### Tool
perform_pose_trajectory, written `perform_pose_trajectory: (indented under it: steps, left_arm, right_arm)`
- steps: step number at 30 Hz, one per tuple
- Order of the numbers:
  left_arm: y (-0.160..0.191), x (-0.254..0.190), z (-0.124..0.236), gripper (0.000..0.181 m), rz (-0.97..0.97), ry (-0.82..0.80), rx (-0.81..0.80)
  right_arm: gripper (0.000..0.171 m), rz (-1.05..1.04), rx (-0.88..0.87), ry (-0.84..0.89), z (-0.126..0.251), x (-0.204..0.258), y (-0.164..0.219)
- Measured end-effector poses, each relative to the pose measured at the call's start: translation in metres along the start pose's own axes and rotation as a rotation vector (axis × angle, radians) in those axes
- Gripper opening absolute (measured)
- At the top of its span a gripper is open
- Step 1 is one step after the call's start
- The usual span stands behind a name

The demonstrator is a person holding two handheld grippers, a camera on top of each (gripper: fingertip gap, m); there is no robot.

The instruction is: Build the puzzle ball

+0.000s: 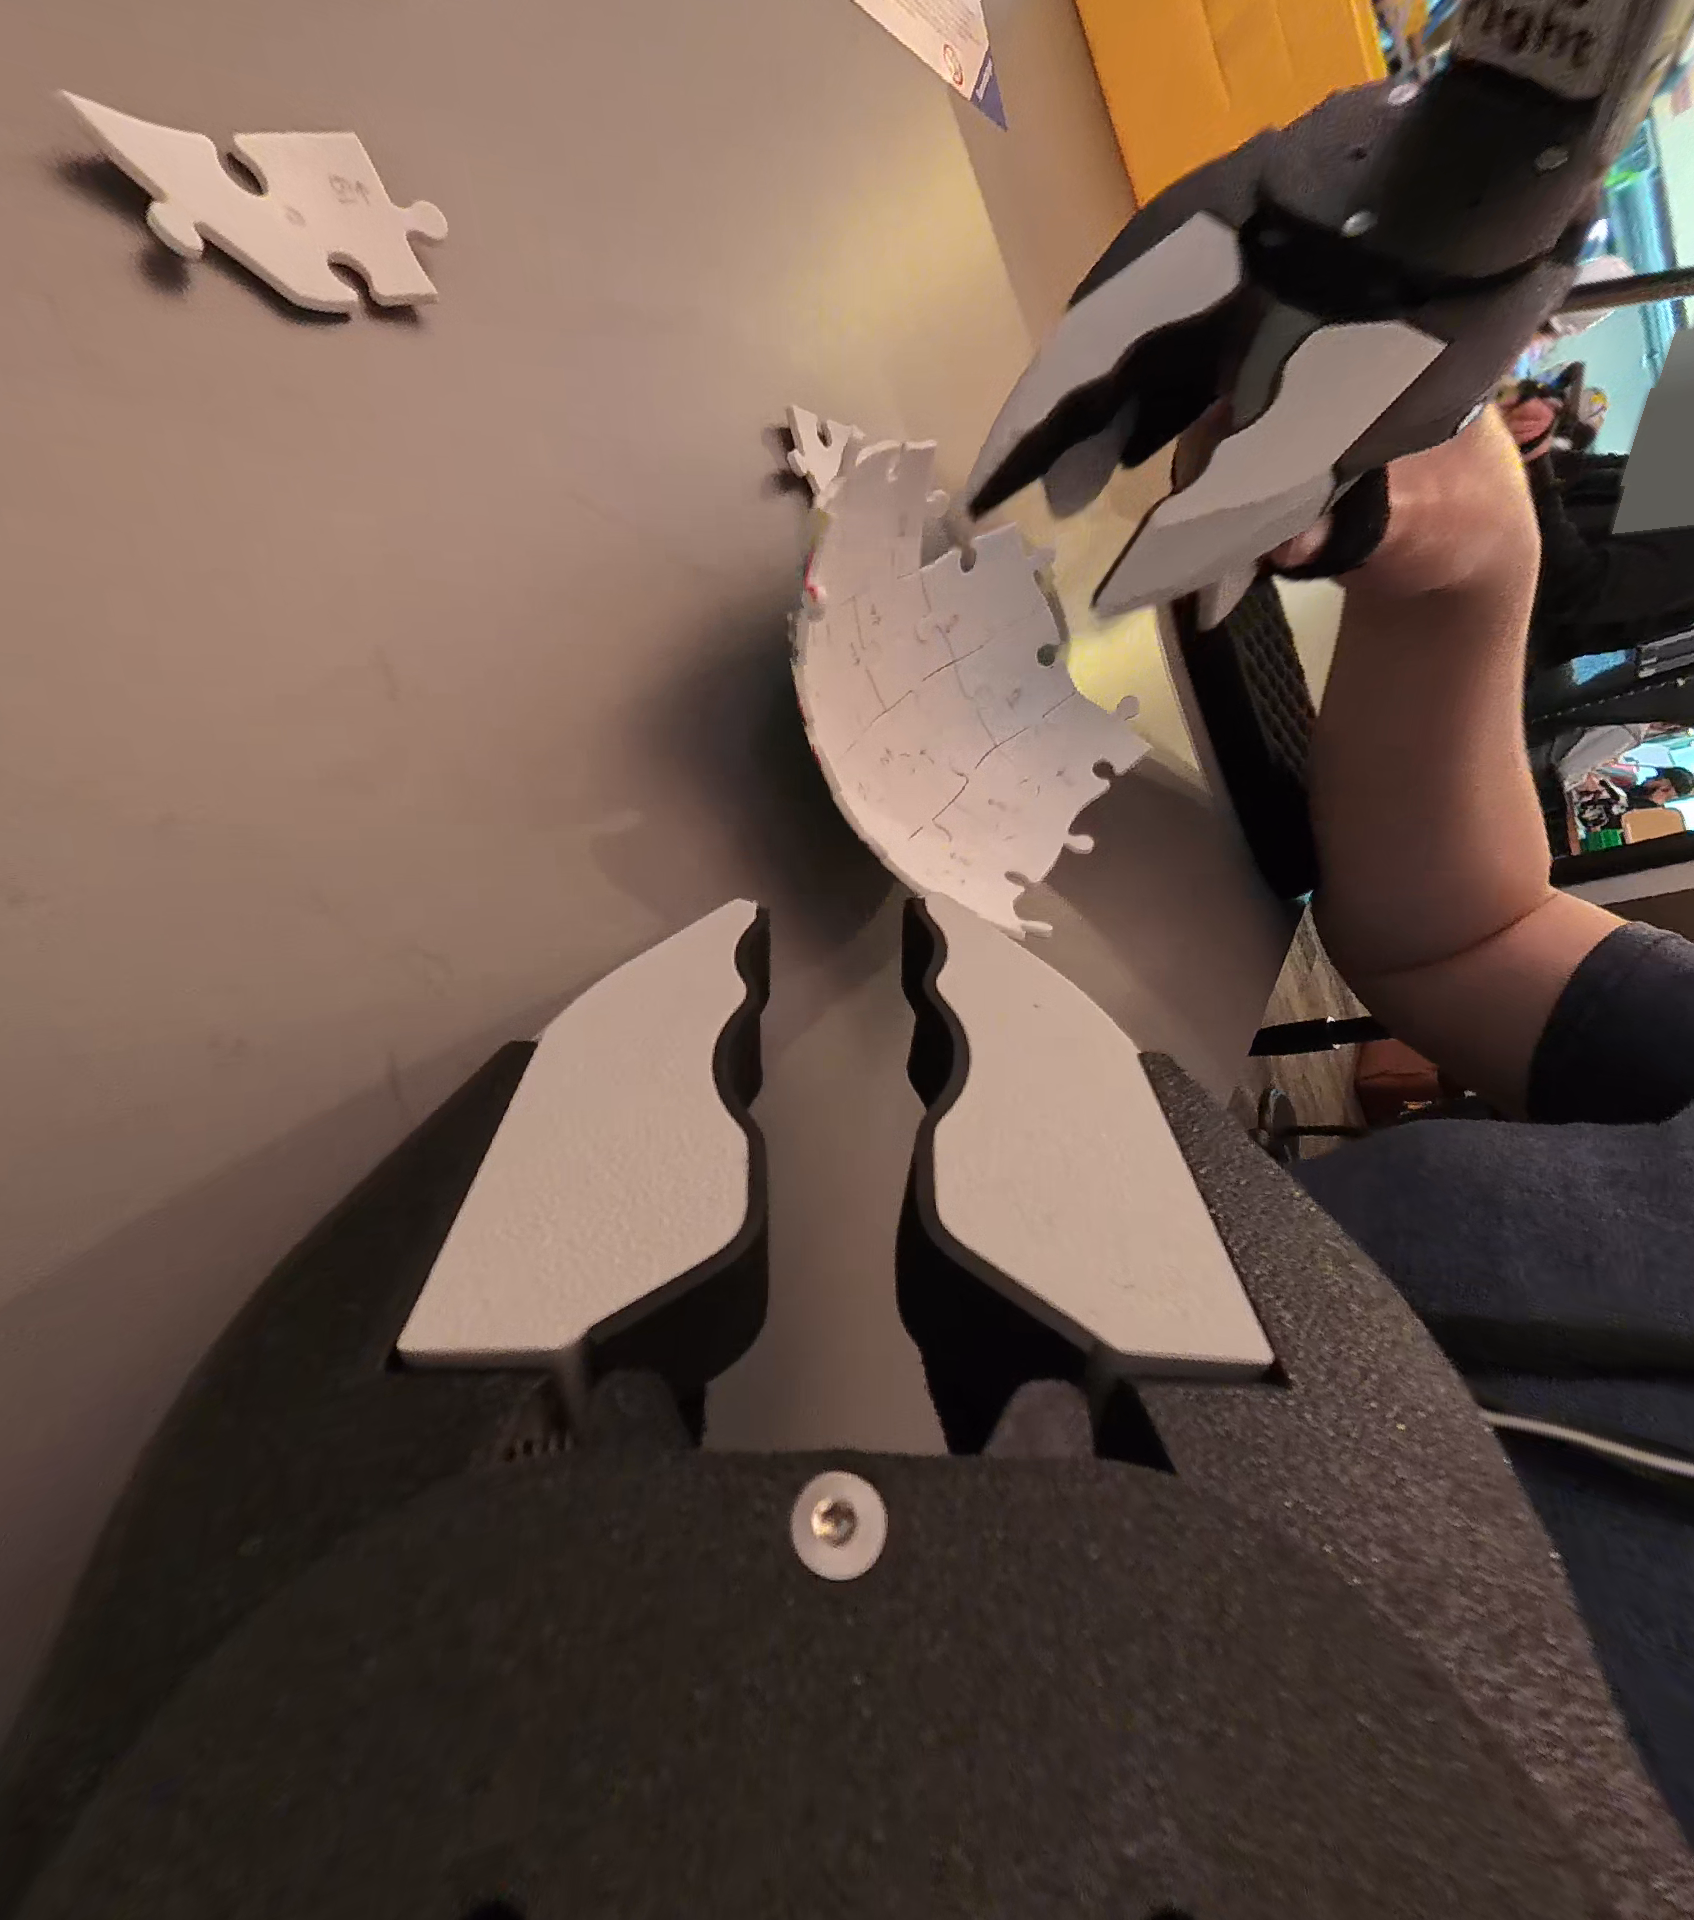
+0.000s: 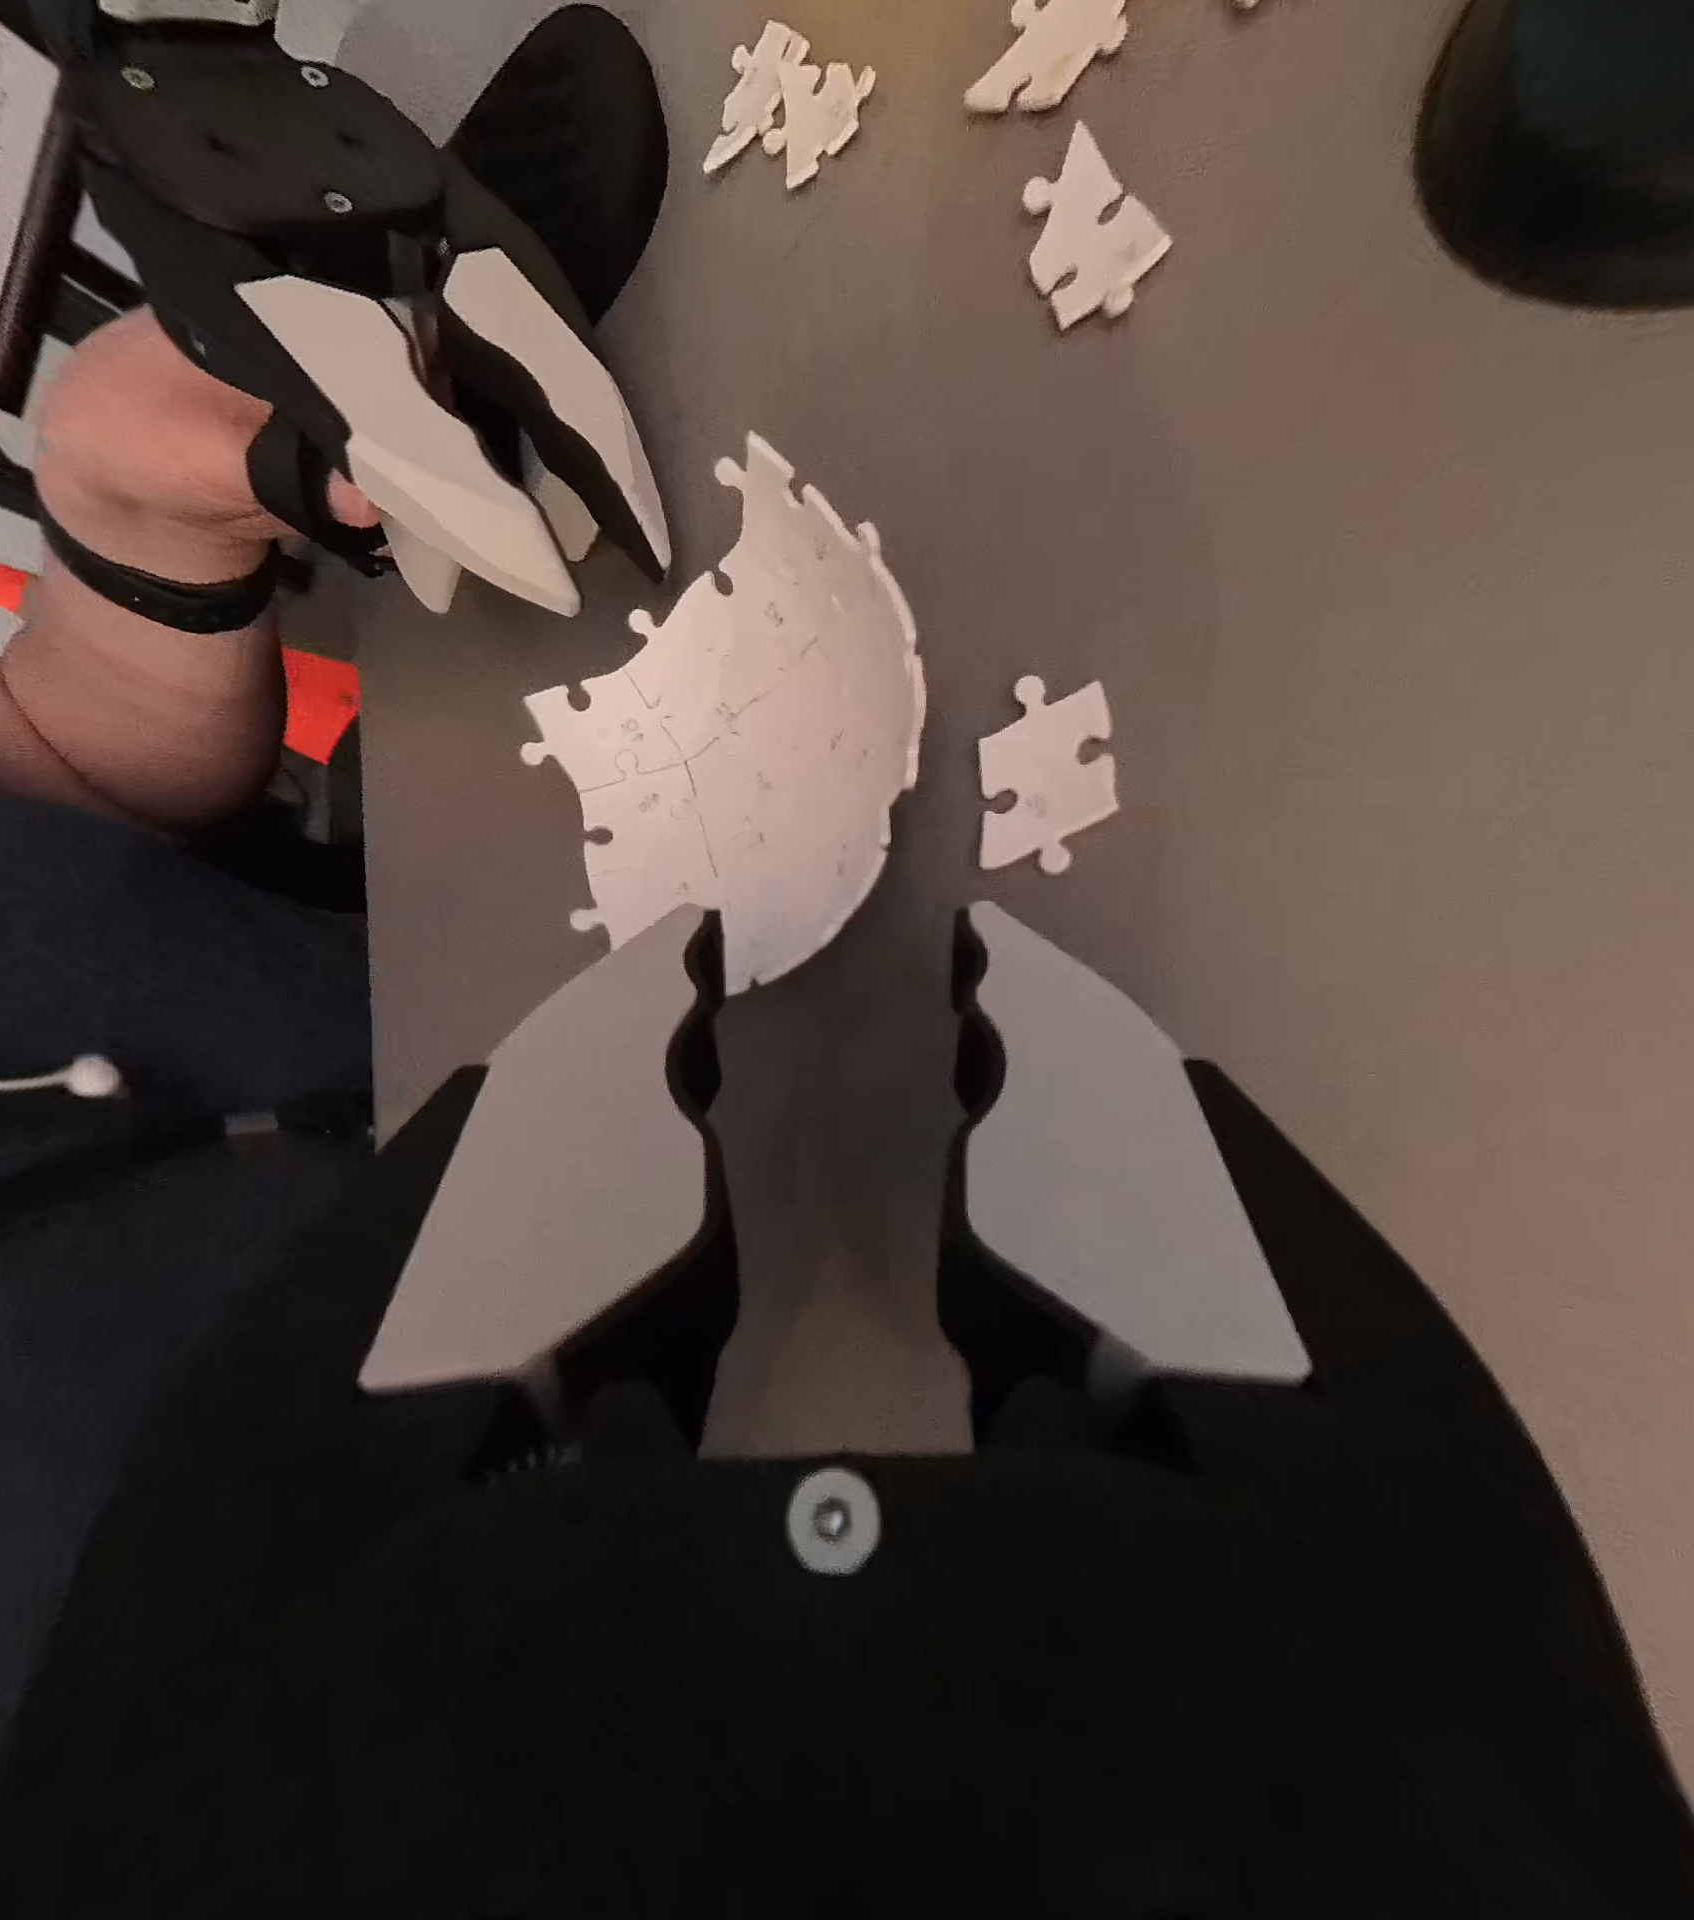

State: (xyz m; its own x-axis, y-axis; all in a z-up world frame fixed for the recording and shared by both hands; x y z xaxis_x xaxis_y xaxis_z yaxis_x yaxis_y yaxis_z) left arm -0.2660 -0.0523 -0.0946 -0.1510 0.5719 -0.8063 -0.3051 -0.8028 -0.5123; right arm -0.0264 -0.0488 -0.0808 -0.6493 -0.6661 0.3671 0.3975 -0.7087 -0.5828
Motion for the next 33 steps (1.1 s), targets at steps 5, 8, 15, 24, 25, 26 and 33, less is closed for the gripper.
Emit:
perform_pose_trajectory:
  steps: [5,8,15,24,25,26,33]
  left_arm:
    - [0.003,-0.003,-0.005,0.023,0.004,0.015,0.016]
    - [0.006,-0.006,-0.008,0.022,0.001,0.029,0.018]
    - [0.01,-0.009,0.002,0.022,0.008,0.009,0.005]
    - [0.013,-0.007,0.021,0.022,0.015,-0.022,-0.033]
    - [0.012,-0.008,0.023,0.022,0.01,-0.024,-0.04]
    - [0.012,-0.009,0.024,0.022,0.004,-0.024,-0.047]
    - [-0.01,-0.021,0.028,0.022,-0.078,-0.029,-0.115]
  right_arm:
    - [0.043,0.268,-0.129,0.064,0.027,-0.017,-0.011]
    - [0.042,0.53,-0.147,0.133,0.024,-0.022,-0.017]
    - [0.042,0.629,-0.031,0.173,-0.017,-0.02,-0.023]
    - [0.028,0.606,-0.031,0.203,-0.029,-0.015,-0.021]
    - [0.028,0.598,-0.03,0.207,-0.029,-0.016,-0.021]
    - [0.028,0.593,-0.033,0.217,-0.028,-0.018,-0.021]
    - [0.027,0.553,-0.162,0.367,0.0,-0.024,-0.023]
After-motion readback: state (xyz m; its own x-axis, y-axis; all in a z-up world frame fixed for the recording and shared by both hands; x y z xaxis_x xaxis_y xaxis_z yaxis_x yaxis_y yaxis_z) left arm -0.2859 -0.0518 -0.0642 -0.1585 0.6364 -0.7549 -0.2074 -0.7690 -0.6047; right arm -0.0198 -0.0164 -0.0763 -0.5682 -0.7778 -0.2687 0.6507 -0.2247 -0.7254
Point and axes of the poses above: each gripper's, where its closed fingertips meet, z back along the fingers, y out of its underside, x = y × z across the jaws, the point moved 8 cm from there along z, back along the fingers, and after that the axes turned 15 degrees about y, right-handed, at the moved point
